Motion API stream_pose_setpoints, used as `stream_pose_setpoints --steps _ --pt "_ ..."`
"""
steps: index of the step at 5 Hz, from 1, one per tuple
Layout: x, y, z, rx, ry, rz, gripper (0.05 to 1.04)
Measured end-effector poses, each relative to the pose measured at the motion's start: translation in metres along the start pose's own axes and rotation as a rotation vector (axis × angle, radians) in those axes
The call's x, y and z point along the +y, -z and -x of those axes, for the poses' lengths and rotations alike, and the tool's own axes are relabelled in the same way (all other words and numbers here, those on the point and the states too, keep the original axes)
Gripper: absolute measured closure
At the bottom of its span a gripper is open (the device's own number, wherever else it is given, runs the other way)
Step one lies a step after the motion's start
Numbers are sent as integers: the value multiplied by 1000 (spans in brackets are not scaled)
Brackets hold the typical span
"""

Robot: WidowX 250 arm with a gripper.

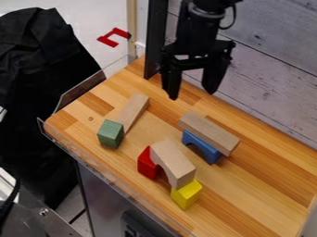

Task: Put the block on top of the tower

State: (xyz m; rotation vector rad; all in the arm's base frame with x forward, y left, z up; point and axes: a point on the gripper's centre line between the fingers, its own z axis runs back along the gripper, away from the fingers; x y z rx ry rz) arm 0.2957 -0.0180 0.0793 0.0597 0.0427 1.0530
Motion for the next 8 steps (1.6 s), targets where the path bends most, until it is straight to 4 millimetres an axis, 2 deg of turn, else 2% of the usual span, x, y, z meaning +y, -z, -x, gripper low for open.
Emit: stream_pose_setpoints --steps 1,3,4,8 --pt "-8 5 4 -27 -79 20 83" --pt "-18 36 14 2 -201 -17 83" --pt "-19 45 14 5 -233 -42 83" --pt "-27 65 15 27 -277 -37 83"
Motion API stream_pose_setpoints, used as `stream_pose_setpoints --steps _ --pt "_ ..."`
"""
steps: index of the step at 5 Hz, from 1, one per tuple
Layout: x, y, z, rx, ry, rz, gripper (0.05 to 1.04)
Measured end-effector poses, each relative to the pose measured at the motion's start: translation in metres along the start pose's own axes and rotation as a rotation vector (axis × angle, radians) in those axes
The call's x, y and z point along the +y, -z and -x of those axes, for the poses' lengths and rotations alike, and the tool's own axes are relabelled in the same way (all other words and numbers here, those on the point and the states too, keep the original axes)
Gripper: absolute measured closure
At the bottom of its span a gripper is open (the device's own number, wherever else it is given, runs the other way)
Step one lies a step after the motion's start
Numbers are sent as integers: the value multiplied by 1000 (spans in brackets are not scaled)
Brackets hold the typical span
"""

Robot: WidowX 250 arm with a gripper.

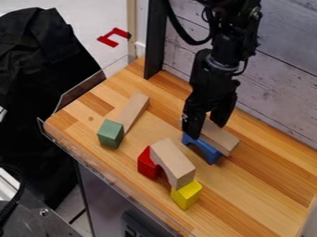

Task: Put the block on top of the tower

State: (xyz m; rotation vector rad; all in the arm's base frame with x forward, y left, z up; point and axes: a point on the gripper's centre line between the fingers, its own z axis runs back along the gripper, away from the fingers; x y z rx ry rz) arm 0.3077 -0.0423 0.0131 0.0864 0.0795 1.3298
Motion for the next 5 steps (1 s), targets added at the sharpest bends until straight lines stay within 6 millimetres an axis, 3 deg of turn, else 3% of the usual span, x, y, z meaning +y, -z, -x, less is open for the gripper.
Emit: stream_pose_setpoints --steps 1,2,3,5 --pt "0 3 0 2 -12 -8 121" --pt "0 6 1 8 -23 -12 395" --pt "-1 6 1 11 -24 -4 582" --pt "-4 6 5 34 -26 9 583"
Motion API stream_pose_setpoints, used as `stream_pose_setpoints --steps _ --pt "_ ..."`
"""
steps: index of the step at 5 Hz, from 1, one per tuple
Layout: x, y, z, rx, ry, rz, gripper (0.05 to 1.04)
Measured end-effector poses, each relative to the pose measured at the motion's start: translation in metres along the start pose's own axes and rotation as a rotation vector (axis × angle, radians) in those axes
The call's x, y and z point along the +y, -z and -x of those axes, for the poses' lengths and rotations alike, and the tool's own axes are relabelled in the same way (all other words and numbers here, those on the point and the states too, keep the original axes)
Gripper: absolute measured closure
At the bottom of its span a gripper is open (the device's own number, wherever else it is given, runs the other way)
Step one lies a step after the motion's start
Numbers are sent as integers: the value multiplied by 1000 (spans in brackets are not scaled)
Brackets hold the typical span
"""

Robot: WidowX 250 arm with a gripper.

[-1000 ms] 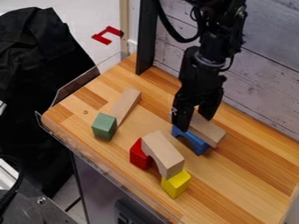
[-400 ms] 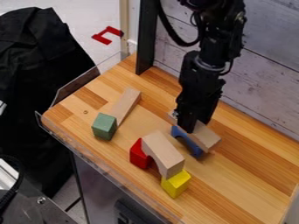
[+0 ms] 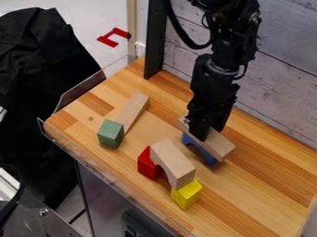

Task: Put the block on top of the tower

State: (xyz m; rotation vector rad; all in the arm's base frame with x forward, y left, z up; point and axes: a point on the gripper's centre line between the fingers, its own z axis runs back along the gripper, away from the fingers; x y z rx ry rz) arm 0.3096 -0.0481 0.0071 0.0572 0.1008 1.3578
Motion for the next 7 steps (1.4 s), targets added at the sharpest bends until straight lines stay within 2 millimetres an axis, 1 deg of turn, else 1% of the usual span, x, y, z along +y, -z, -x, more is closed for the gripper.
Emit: stream_pose_setpoints --steps 2,3,4,5,6,7 --pt "-4 -4 1 7 16 8 582" --pt "-1 -10 0 3 23 -15 583" --pt "5 -55 -5 -9 12 63 583" --pt "26 -76 -13 17 -3 66 583" --pt "49 -85 -17 46 4 53 583" --pt "71 -81 -21 58 1 17 583"
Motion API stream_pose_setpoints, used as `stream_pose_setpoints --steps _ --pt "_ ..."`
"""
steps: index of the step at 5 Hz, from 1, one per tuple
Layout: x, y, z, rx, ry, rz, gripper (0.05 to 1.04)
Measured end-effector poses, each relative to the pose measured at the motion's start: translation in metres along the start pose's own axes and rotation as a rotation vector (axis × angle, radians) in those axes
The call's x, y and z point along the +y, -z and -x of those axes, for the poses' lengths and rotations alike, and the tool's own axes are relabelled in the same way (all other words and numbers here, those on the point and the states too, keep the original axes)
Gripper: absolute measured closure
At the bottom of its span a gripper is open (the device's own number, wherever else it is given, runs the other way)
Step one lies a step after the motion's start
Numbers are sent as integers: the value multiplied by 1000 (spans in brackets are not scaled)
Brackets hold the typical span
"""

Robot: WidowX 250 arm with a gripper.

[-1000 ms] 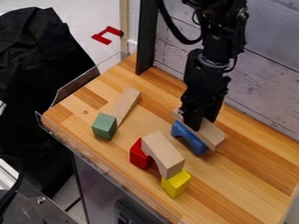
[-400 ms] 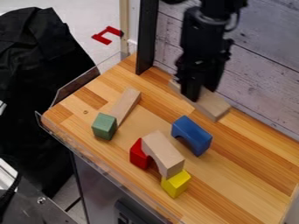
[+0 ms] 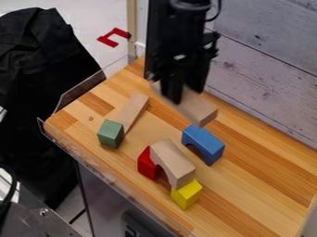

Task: Put the block on top of the tower

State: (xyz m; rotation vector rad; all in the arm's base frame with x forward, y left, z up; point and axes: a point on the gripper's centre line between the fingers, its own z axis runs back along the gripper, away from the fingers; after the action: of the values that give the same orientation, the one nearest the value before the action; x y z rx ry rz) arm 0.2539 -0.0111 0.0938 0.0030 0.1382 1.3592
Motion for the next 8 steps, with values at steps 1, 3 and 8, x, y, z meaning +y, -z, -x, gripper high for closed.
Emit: stream_pose_setpoints --steps 1,3,8 --pt "16 9 1 0 19 -38 583" --pt "26 24 15 -18 105 -82 583" --pt "13 51 18 -2 109 -92 583"
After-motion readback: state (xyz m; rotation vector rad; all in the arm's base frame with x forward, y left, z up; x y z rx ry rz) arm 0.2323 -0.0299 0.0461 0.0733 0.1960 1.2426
